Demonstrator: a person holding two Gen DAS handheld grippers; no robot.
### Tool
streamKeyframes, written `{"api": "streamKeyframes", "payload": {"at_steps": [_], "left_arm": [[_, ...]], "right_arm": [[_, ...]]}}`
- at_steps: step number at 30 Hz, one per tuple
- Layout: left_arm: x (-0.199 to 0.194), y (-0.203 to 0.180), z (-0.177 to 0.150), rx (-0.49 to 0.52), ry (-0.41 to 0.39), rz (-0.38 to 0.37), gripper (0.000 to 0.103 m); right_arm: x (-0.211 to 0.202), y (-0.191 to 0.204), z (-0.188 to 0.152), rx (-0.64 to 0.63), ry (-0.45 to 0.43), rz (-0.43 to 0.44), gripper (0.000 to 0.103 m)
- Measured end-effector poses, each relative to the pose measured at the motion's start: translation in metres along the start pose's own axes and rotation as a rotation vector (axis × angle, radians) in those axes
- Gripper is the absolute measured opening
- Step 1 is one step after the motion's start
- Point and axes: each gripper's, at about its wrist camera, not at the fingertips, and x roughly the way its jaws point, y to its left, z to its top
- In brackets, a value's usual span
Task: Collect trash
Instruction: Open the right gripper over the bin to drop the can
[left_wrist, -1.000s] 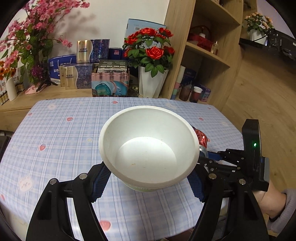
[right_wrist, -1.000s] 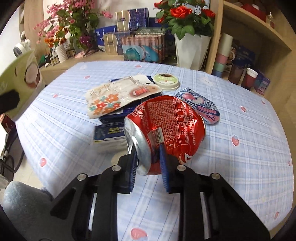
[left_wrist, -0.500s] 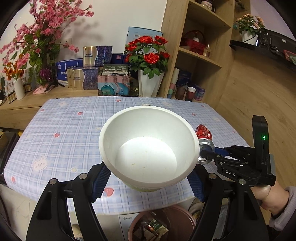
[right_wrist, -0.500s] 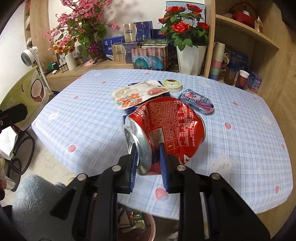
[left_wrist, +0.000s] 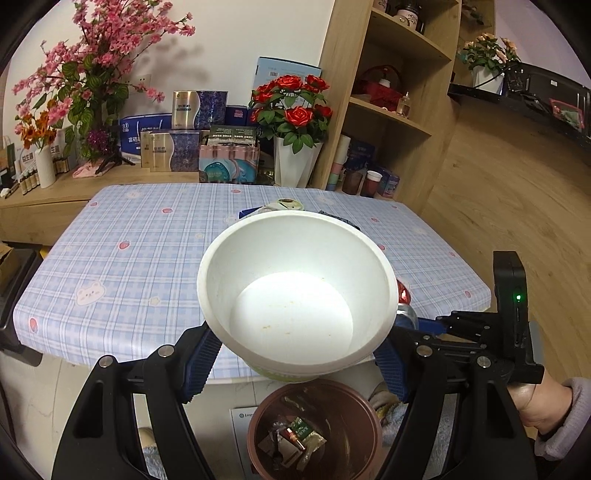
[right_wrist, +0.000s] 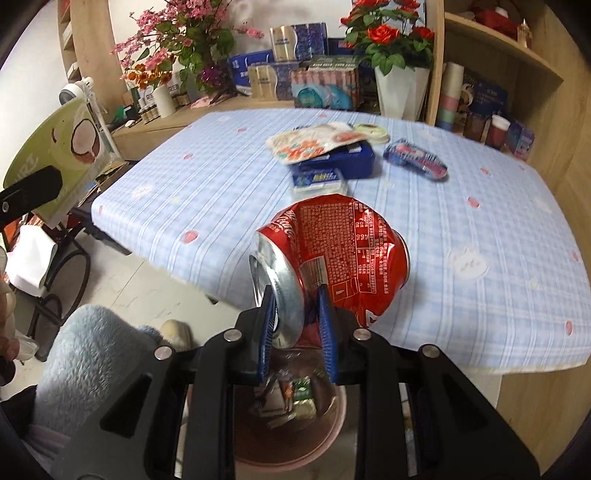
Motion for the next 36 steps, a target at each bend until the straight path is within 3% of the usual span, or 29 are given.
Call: {"api": "streamKeyframes", "payload": {"at_steps": [20,26,28,30,34,36], "left_arm": [[-0.007,0.005,-0.021,-0.028,0.020,-0.003,0.073],[-0.007,0.004,-0.023,-0.028,0.024,-0.006,0.073],[-0.006,0.002,-0.025,-0.024,0.029,-0.006,0.073],[-0.004,0.001,-0.028,-0.021,0.037,-0.009,0.073],[0.000,-0.003,-0.031,-0.012,0.050,-0.014,0.073],[0.002,-0.005,-0.032,-0.008,0.058,-0.015,0.073]], "right_arm": [[0.016,0.027,-0.037,-0.025,0.159,0.086,0.026],[0.019,0.026,-0.040,-0.018,0.175,0.079,0.033],[0.017,0.022,-0.039,-0.007,0.158,0.066,0.040],[0.012,0.016,-0.037,0.017,0.123,0.055,0.058],[-0.003,0.004,-0.030,0.040,0.049,0.017,0.075],[-0.010,0.001,-0.027,0.037,0.011,-0.018,0.092]]}}
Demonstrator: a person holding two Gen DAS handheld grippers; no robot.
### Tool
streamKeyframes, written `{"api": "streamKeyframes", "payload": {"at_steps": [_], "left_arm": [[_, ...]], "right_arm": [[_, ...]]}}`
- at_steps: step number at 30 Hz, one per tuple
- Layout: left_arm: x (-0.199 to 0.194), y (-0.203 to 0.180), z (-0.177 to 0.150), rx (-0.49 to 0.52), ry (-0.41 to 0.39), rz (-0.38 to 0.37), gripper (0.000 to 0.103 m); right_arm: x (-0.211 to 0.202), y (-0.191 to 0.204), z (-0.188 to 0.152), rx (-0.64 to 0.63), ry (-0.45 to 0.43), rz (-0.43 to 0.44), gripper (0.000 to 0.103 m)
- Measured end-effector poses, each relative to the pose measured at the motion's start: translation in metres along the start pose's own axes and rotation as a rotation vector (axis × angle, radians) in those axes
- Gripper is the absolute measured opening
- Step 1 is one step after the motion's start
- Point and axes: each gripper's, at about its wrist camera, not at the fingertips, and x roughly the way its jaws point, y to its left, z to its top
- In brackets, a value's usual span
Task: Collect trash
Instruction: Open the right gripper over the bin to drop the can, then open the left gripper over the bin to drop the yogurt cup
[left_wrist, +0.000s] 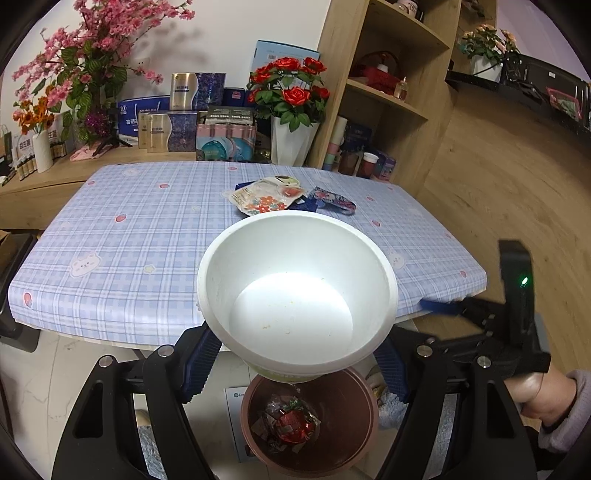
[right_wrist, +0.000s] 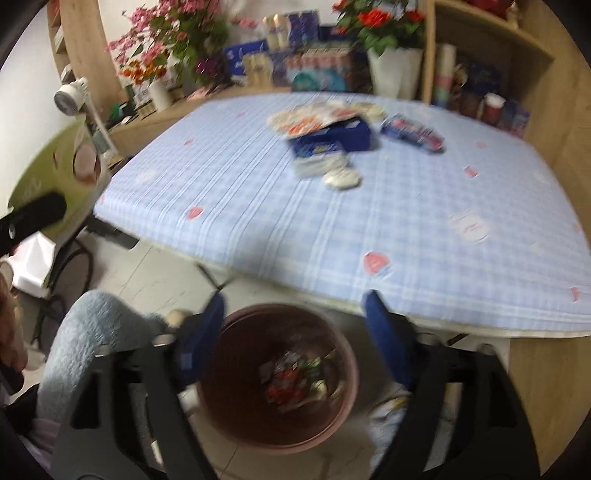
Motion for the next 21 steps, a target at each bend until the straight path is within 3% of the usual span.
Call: {"api": "streamKeyframes", "payload": {"at_steps": [6,21], "left_arm": [[0.006,-0.009,-0.005,0.025,0.027,-0.005,0.073],[0.031,-0.039,-0.009,0.092,0.106,-0.035,0.075]], "right_arm": [[-0.017,-0.014,0.007,0.007,-0.098,-0.098,0.097],[-0.031,-0.053,0.004,0.095,-0.158,-0.176,0.097]]}}
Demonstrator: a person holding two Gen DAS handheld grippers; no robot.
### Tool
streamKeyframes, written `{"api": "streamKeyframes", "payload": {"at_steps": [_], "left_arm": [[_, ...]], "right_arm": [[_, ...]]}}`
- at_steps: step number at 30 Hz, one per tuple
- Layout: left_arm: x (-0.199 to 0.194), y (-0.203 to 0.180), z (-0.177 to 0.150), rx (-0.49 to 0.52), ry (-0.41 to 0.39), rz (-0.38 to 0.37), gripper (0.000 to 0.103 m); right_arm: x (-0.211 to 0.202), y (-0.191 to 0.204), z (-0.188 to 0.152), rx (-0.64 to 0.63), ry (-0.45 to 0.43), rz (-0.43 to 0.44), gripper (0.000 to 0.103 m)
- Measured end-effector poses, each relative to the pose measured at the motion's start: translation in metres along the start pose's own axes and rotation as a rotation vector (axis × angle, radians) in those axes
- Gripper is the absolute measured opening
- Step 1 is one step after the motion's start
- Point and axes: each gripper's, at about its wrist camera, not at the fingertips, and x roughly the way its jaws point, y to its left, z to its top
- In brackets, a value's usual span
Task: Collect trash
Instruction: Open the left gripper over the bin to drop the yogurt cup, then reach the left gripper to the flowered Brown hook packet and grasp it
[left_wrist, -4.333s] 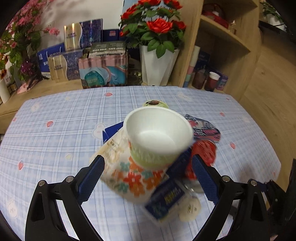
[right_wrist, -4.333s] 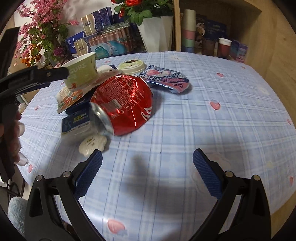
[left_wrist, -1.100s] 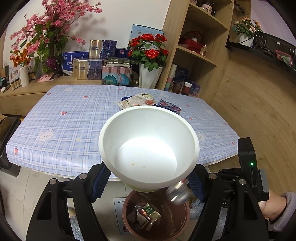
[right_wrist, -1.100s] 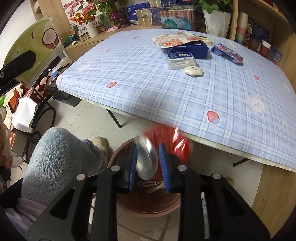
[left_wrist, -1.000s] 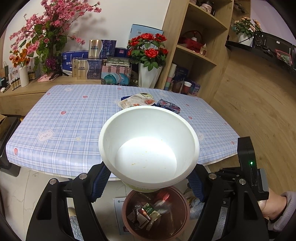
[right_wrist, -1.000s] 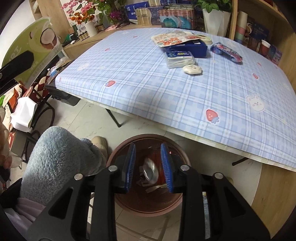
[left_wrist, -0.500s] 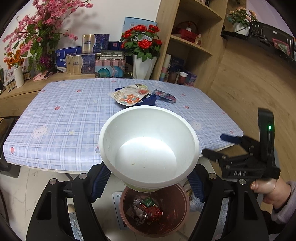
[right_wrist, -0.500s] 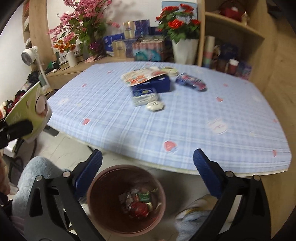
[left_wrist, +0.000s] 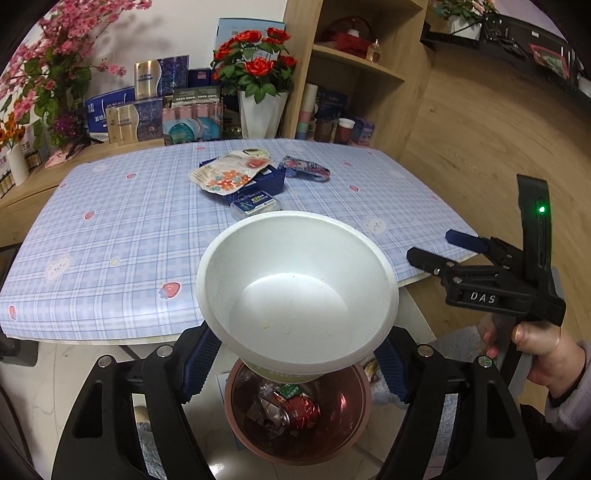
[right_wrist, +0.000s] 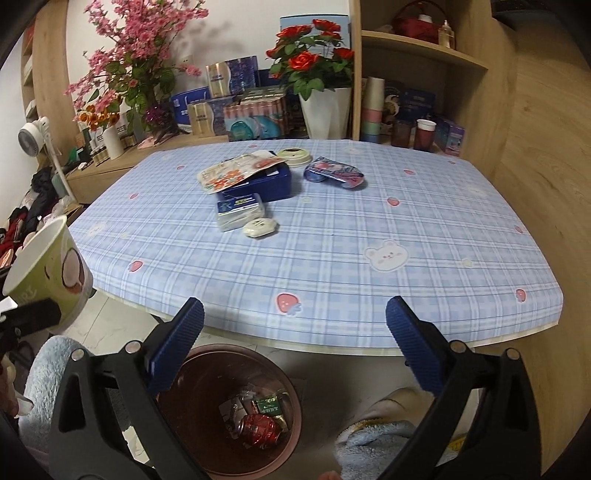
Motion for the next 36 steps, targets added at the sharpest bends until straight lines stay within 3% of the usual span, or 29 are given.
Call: {"api": "streamKeyframes", "payload": {"at_steps": [5,13,22,36], "left_arm": [[0.001,0.002,0.002,-0.011,-0.003,0.003,0.085],[-0.005,0.017,0.006,-0.048,-0.043,0.058,0.085],[-0.014,0.041,0.010,-0.101,-0.102,0.147,0.089],[-0.005,0.058,0.013,-0.101,-0.103,0.205,0.089]], "right_arm": [[-0.002,-0.009,-0.001,0.016,-0.008,-0.019,0.097],[-0.001,-0.016,-0.002,0.041,-0.016,-0.034,0.097],[0.002,-0.017,-0.002,0.063,-0.008,0.005,0.097],[0.011,-0.022,-0.002,0.080,0.009,0.011,0.097]]}}
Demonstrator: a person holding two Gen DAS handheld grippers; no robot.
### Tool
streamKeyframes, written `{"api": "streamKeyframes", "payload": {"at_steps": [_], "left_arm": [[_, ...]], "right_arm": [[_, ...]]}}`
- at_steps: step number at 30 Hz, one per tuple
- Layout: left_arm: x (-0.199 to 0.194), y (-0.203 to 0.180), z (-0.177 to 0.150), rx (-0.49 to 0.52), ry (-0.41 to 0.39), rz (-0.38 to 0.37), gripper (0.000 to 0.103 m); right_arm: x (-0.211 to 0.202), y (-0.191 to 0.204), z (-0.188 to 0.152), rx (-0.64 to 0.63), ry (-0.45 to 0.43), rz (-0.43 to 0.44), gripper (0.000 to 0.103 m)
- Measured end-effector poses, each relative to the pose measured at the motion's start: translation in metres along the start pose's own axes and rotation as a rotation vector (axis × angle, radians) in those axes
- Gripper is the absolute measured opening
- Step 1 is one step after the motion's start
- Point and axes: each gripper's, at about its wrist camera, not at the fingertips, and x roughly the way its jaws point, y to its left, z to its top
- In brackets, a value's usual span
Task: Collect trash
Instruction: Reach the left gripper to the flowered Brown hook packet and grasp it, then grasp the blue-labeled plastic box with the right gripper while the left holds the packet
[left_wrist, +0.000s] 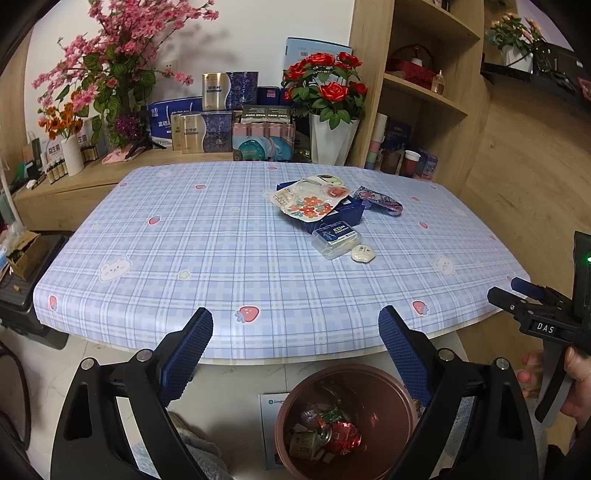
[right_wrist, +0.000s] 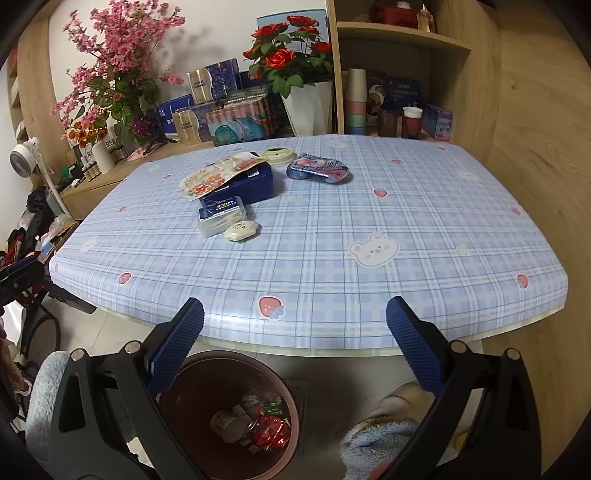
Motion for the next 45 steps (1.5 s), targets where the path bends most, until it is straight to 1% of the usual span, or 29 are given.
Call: {"api": "streamKeyframes", "payload": {"at_steps": [4,8,14,17,20,22,24,26,27,29,32,34,37,38,40,42,45], "left_arm": [[0.010,0.000,0.008,0.007,0.008,-0.014,0.089],[0.022,-0.002,0.021,0.014,0.010,-0.039,0.089],[0.059,-0.003,0.061,0.073,-0.002,-0.084,0.089],[0.089,-0.005,0.087,0.131,-0.013,-0.110,0.089],[0.128,-0.006,0.114,0.186,-0.006,-0.152,0.088],[0.159,-0.009,0.133,0.225,-0.001,-0.185,0.085],[0.188,-0.009,0.146,0.244,0.022,-0.199,0.076],[0.215,-0.008,0.156,0.243,0.050,-0.210,0.071],[0.230,-0.006,0.161,0.238,0.064,-0.226,0.070],[0.254,-0.004,0.167,0.234,0.087,-0.249,0.070],[0.280,-0.006,0.169,0.258,0.121,-0.253,0.070],[0.298,-0.007,0.169,0.275,0.160,-0.246,0.070],[0.312,-0.007,0.169,0.287,0.187,-0.251,0.069],[0.315,-0.006,0.170,0.287,0.193,-0.259,0.066],[0.322,-0.006,0.170,0.284,0.215,-0.284,0.064],[0.325,-0.007,0.168,0.289,0.220,-0.298,0.060],[0.323,-0.009,0.167,0.300,0.213,-0.292,0.059]], "right_arm": [[0.010,-0.002,0.003,0.006,0.025,0.013,0.097],[0.018,-0.003,0.009,0.003,0.037,0.009,0.097],[0.038,-0.008,0.023,-0.001,0.041,-0.003,0.097],[0.057,-0.015,0.032,0.010,0.053,-0.006,0.097],[0.076,-0.021,0.040,0.014,0.068,-0.021,0.097],[0.091,-0.026,0.047,0.022,0.079,-0.025,0.097],[0.103,-0.031,0.053,0.028,0.090,-0.027,0.097],[0.117,-0.037,0.060,0.032,0.101,-0.031,0.097],[0.122,-0.039,0.063,0.034,0.104,-0.031,0.097],[0.133,-0.043,0.069,0.041,0.106,-0.032,0.097],[0.145,-0.047,0.075,0.049,0.111,-0.029,0.097],[0.153,-0.049,0.077,0.048,0.116,-0.028,0.097],[0.162,-0.049,0.078,0.045,0.125,-0.024,0.097],[0.166,-0.048,0.078,0.042,0.131,-0.022,0.097],[0.170,-0.048,0.078,0.040,0.136,-0.020,0.097],[0.173,-0.047,0.079,0.039,0.139,-0.017,0.097],[0.175,-0.047,0.079,0.041,0.141,-0.014,0.097]]}}
